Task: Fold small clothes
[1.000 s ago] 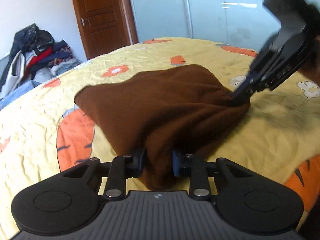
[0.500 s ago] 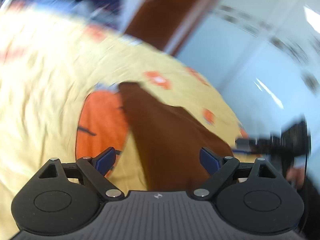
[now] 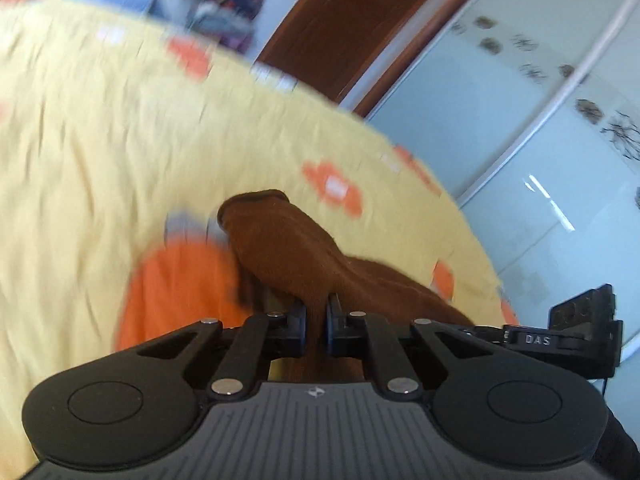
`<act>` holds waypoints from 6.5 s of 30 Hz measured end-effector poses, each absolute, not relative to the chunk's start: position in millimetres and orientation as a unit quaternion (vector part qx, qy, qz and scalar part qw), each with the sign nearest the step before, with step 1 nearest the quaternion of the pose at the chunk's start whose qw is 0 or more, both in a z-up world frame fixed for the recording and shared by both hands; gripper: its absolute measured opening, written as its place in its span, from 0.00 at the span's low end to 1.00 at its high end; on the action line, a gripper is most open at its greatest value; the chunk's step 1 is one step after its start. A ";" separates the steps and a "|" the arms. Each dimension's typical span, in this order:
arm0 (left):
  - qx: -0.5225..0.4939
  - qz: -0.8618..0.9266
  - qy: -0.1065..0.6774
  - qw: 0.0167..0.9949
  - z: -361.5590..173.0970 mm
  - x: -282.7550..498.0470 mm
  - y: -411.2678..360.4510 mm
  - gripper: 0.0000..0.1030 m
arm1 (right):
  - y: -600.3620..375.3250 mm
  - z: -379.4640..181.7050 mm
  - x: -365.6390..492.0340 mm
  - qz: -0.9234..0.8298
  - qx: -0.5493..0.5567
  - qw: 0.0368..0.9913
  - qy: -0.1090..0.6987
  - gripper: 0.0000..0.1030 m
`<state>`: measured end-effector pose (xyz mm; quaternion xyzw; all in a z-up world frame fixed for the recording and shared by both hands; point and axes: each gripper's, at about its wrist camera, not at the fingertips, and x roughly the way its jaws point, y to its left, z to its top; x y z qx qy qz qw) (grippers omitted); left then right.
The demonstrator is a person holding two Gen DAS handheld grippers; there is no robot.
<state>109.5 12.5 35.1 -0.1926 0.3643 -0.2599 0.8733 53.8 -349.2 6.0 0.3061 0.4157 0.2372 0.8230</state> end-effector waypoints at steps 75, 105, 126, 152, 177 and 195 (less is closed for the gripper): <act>0.009 -0.155 0.399 0.904 12.9 2.9 5.7 0.75 | -253.0 21.0 75.5 0.273 0.167 0.865 0.387 0.58; -0.132 -0.197 0.441 0.865 23.7 14.3 56.8 0.38 | -287.4 -0.1 23.1 0.290 0.264 0.791 0.470 0.57; -0.008 -0.208 0.343 0.916 40.8 -5.0 -15.4 0.75 | -231.9 27.2 145.8 0.233 0.194 0.836 0.459 0.71; 0.014 -0.122 0.388 0.913 19.9 -61.6 2.5 0.76 | -242.7 24.3 -5.6 0.225 0.158 0.862 0.426 0.84; 0.010 -0.030 0.345 0.938 1.8 -74.0 15.9 1.00 | -210.0 -2.1 -80.5 0.076 -0.025 0.920 0.384 1.00; 0.009 -0.028 0.341 0.940 -0.4 -71.6 14.2 1.00 | -204.6 -7.0 -85.2 0.046 -0.011 0.936 0.350 1.00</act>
